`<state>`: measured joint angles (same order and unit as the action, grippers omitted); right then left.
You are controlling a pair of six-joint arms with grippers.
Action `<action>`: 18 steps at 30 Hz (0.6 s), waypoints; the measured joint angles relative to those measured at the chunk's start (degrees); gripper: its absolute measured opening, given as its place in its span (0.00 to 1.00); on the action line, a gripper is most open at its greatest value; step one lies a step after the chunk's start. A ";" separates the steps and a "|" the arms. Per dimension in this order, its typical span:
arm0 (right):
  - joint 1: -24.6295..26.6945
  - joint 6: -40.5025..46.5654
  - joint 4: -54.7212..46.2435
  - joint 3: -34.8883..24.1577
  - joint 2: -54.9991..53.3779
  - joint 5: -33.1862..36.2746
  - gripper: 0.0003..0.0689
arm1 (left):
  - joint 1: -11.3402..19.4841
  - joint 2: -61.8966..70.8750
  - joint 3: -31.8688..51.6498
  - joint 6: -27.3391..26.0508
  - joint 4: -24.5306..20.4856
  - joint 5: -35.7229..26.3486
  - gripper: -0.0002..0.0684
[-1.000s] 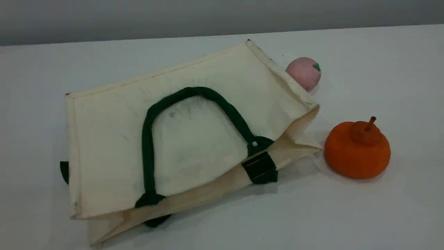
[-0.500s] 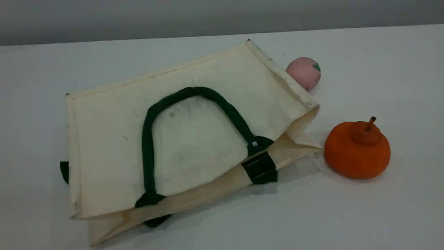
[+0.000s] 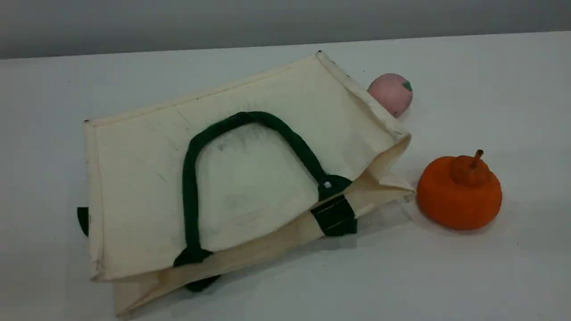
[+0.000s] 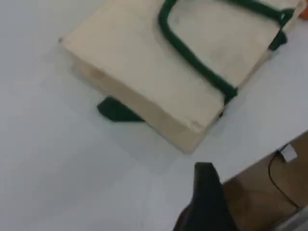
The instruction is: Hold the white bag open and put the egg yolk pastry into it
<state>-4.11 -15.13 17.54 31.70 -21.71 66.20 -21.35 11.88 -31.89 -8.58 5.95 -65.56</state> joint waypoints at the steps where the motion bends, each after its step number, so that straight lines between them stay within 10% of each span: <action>1: 0.00 0.16 -0.54 0.00 0.00 -0.44 0.72 | 0.00 0.00 0.40 0.54 -0.36 0.00 0.65; 18: 0.00 0.67 -1.38 -2.59 0.00 -4.18 0.56 | 0.00 0.00 2.58 2.10 -2.86 2.89 0.65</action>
<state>-4.11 -14.46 16.16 29.11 -21.71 62.02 -21.35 11.88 -29.31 -6.48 3.09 -62.68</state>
